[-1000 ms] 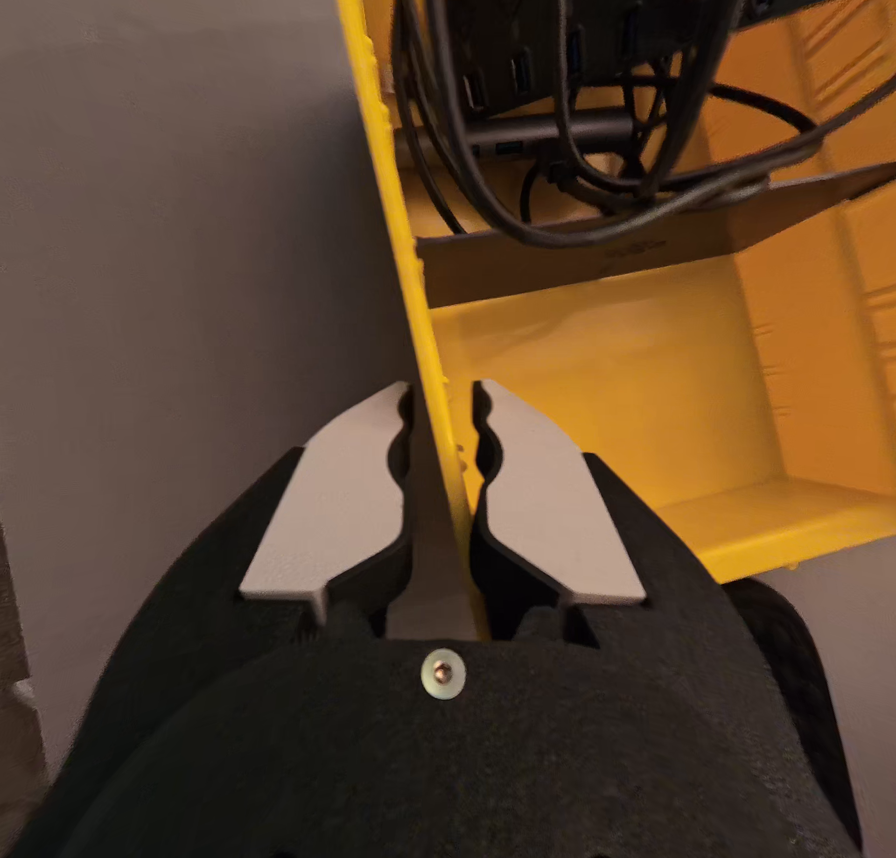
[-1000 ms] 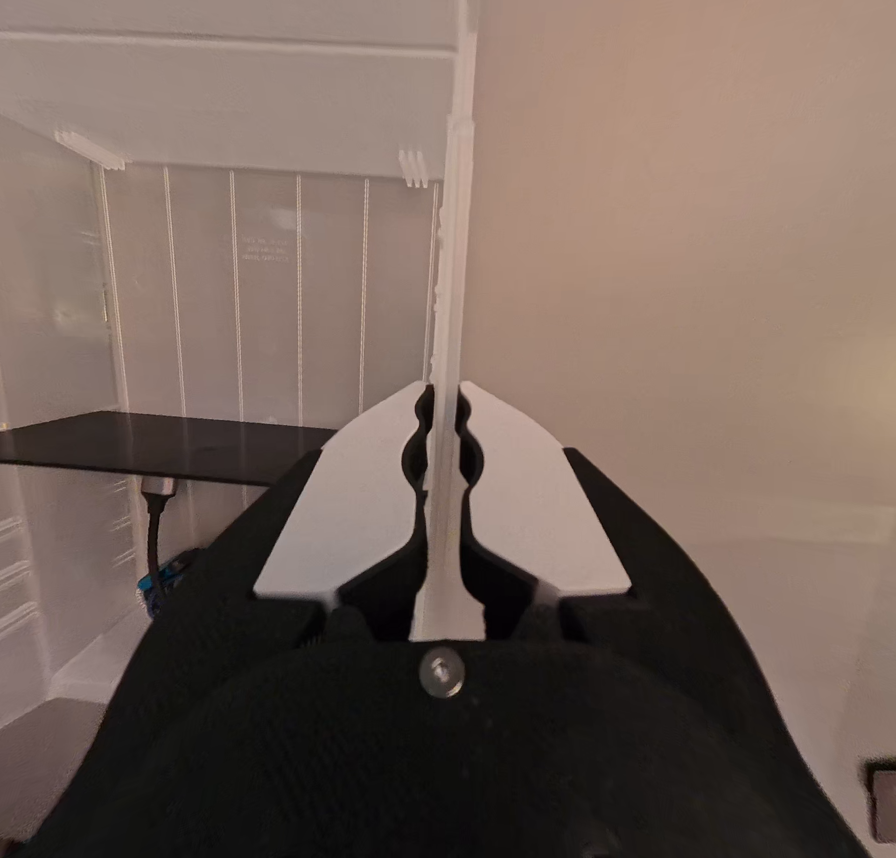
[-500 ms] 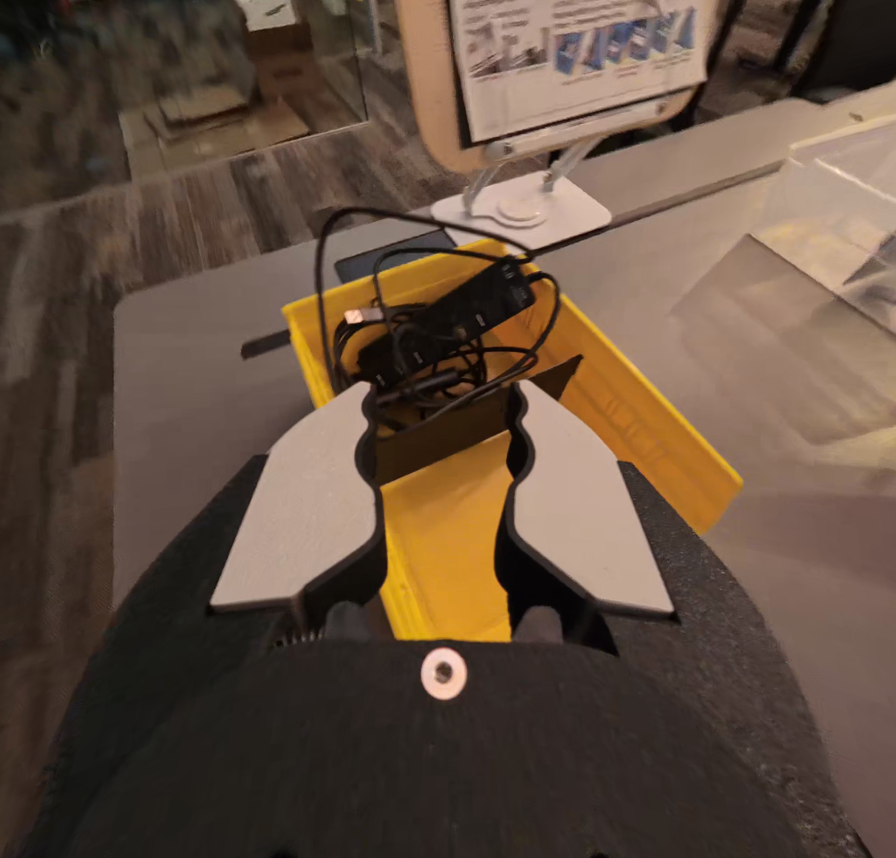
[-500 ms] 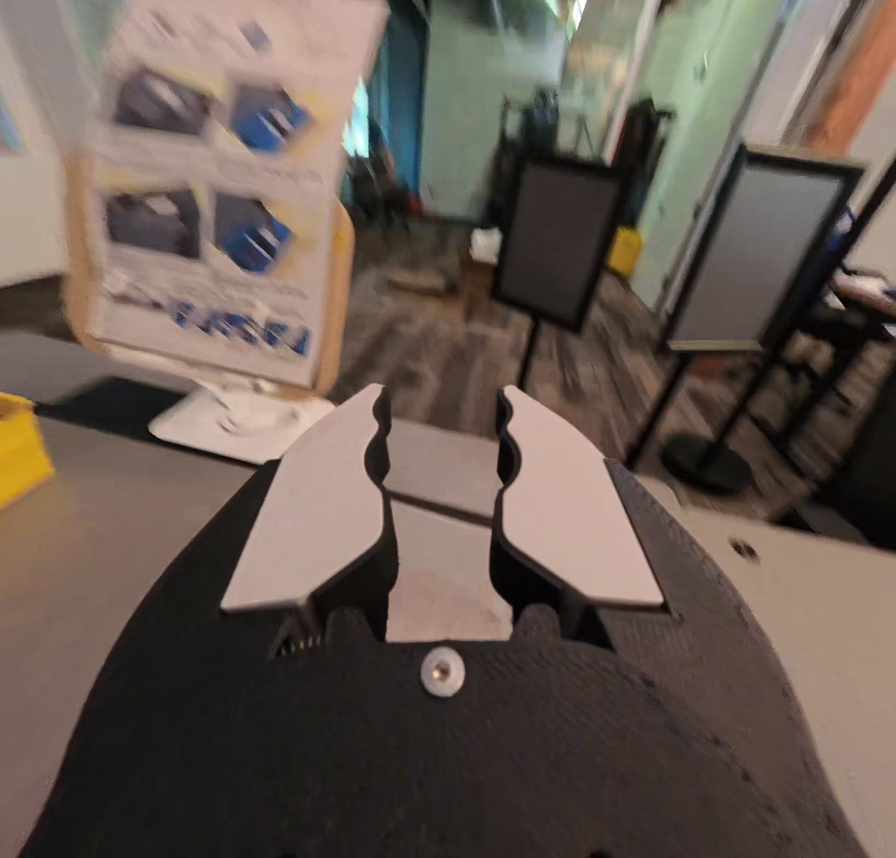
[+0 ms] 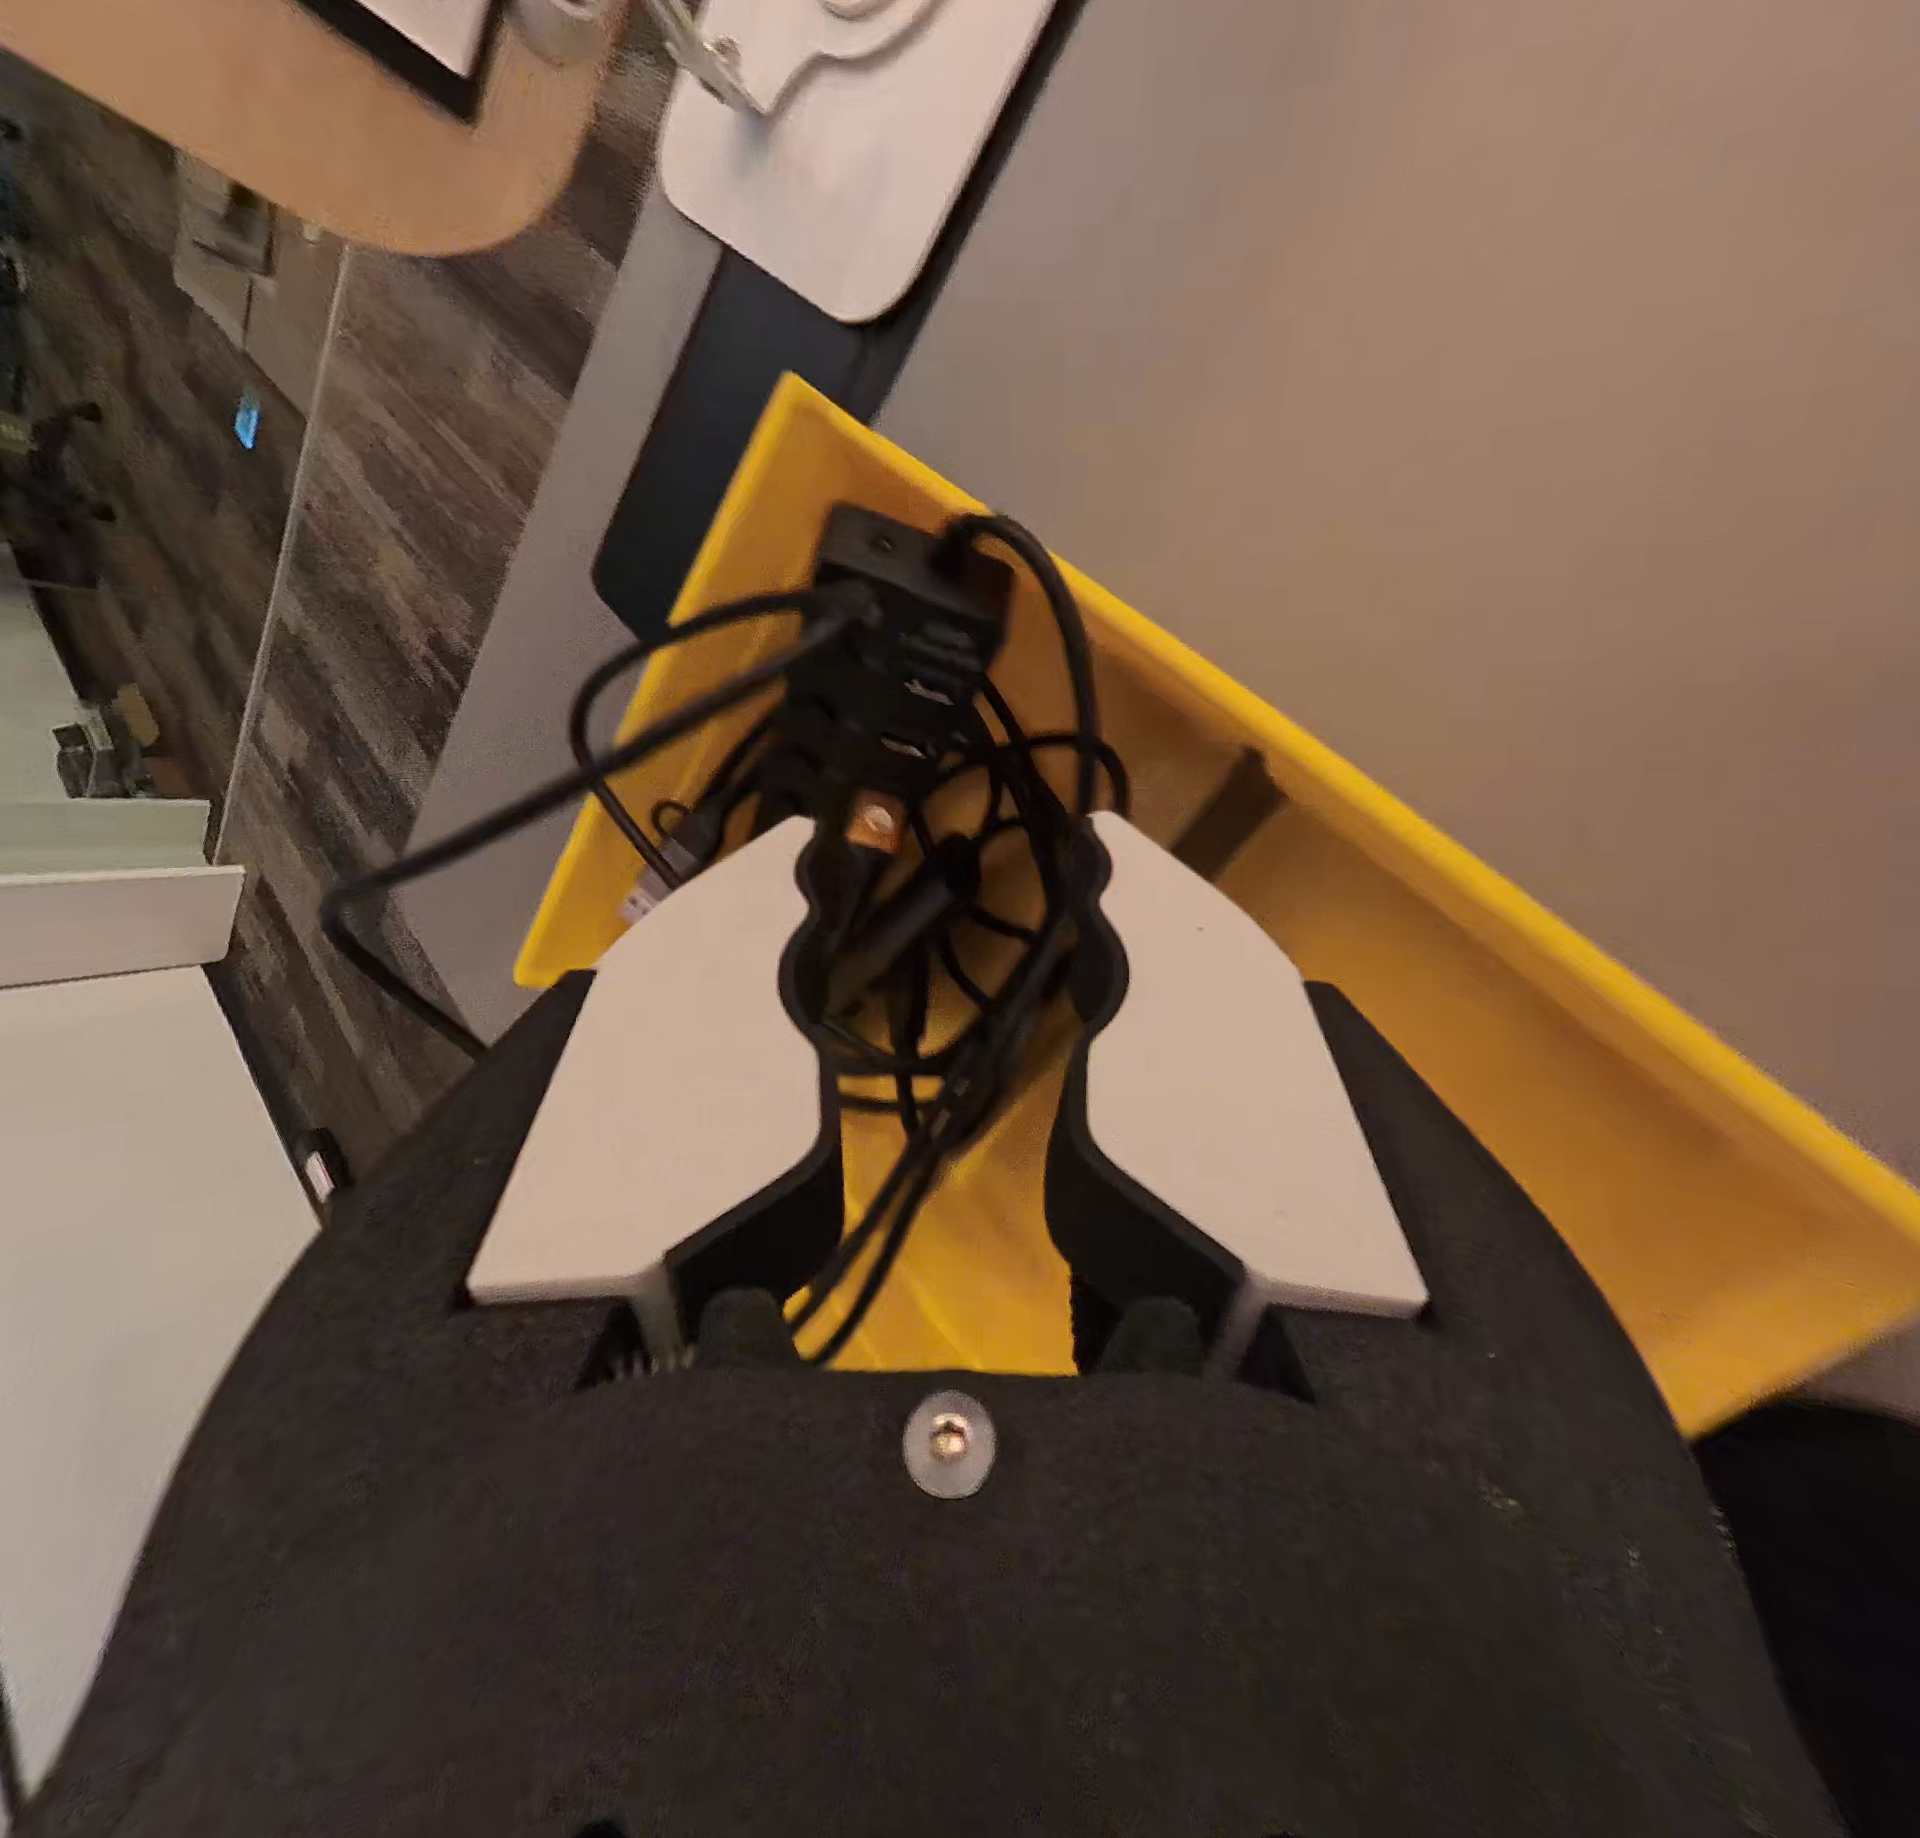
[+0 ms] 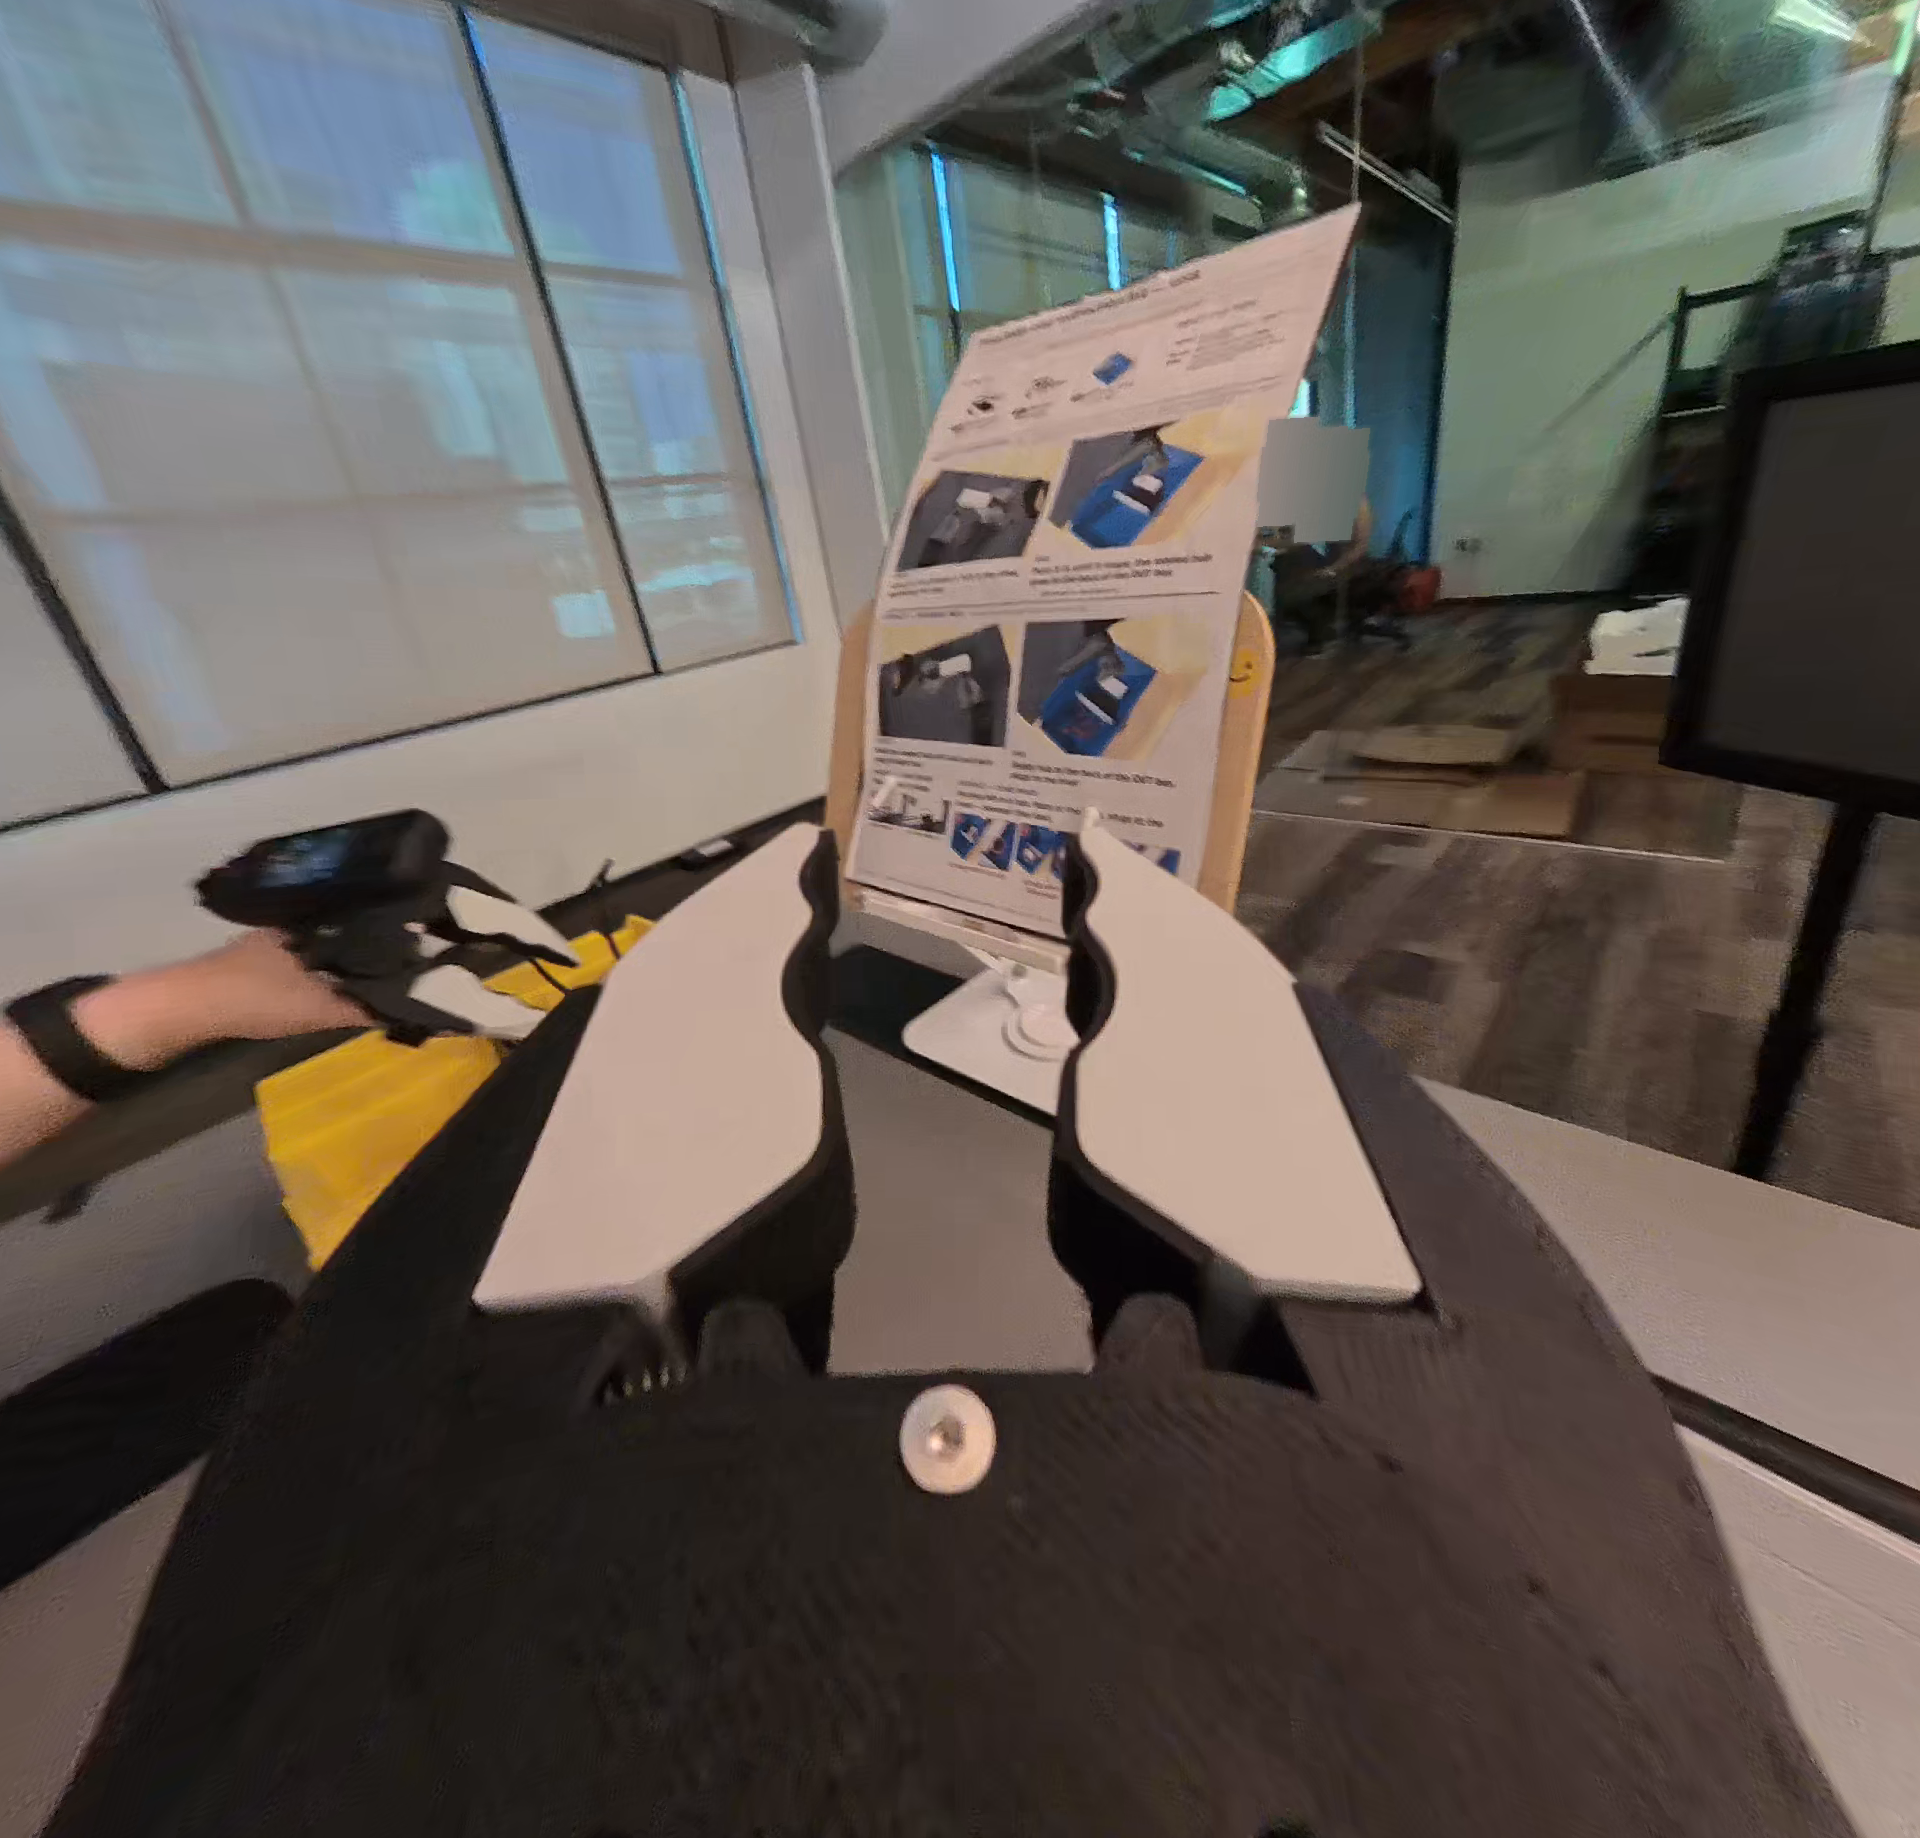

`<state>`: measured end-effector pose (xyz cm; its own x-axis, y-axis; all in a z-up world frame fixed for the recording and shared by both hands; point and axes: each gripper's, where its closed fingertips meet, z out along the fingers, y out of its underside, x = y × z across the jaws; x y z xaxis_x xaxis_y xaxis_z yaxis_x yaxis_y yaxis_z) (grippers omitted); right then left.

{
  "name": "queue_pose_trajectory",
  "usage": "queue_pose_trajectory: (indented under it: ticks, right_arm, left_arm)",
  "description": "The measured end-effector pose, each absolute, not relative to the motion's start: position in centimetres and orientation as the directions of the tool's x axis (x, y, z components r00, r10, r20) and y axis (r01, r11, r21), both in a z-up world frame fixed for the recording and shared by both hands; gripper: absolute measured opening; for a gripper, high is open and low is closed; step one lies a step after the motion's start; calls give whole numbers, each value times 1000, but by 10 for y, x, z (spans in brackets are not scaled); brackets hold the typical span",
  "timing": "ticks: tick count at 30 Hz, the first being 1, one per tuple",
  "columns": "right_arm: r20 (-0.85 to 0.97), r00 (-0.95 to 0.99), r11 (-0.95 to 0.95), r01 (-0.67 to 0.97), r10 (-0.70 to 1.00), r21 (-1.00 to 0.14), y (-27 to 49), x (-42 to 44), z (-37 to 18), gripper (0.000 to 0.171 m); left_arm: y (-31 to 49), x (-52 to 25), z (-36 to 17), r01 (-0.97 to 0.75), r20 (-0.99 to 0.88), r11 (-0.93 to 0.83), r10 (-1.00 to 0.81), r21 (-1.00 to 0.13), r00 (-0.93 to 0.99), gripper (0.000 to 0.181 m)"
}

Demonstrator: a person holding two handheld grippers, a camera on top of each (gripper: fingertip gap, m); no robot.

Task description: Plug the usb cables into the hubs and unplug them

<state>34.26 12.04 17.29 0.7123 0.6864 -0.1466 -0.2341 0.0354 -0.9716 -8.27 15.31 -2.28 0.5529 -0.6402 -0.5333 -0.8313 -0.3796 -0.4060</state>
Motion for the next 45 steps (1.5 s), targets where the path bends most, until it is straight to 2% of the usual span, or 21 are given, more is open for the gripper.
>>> queue_pose_trajectory:
  ticks: [3,6,10,14,21,26,32,34,37,41,45]
  right_arm:
    - [-153,711,76,-280,686,-957,117,351,181,33]
    - [-143,696,93,-290,704,-952,113,349,187,33]
    - [-129,682,93,-279,720,-956,111,341,189,31]
    - [-145,642,78,-306,752,-949,112,331,189,27]
    - [-136,650,36,-244,747,-969,118,322,177,28]
    - [-155,644,8,-243,749,-970,123,322,173,28]
    - [-177,624,-26,-243,761,-970,126,319,168,27]
    - [-178,622,-32,-238,763,-971,126,317,166,27]
    - [-176,620,-41,-225,765,-973,128,313,163,27]
    - [-176,610,-58,-208,773,-976,130,306,159,27]
    - [-175,602,-78,-183,779,-980,131,297,154,27]
  left_arm:
    - [173,-81,-29,-820,-498,-399,-655,-410,568,41]
    - [180,-94,-49,-851,-494,-423,-693,-311,525,51]
    - [197,-99,-59,-883,-569,-366,-675,-295,470,68]
    - [207,-94,-65,-917,-595,-284,-699,-279,397,61]
    - [219,-105,-83,-923,-575,-314,-722,-223,385,69]
    - [225,-100,-88,-937,-603,-282,-717,-208,350,54]
    - [225,-102,-85,-927,-637,-301,-675,-223,373,54]
    - [225,-102,-78,-921,-649,-297,-653,-254,389,54]
    - [222,-93,-55,-882,-637,-272,-613,-384,467,54]
    - [212,-85,-9,-788,-609,-223,-528,-573,592,54]
    - [201,-81,48,-686,-562,-171,-451,-708,693,53]
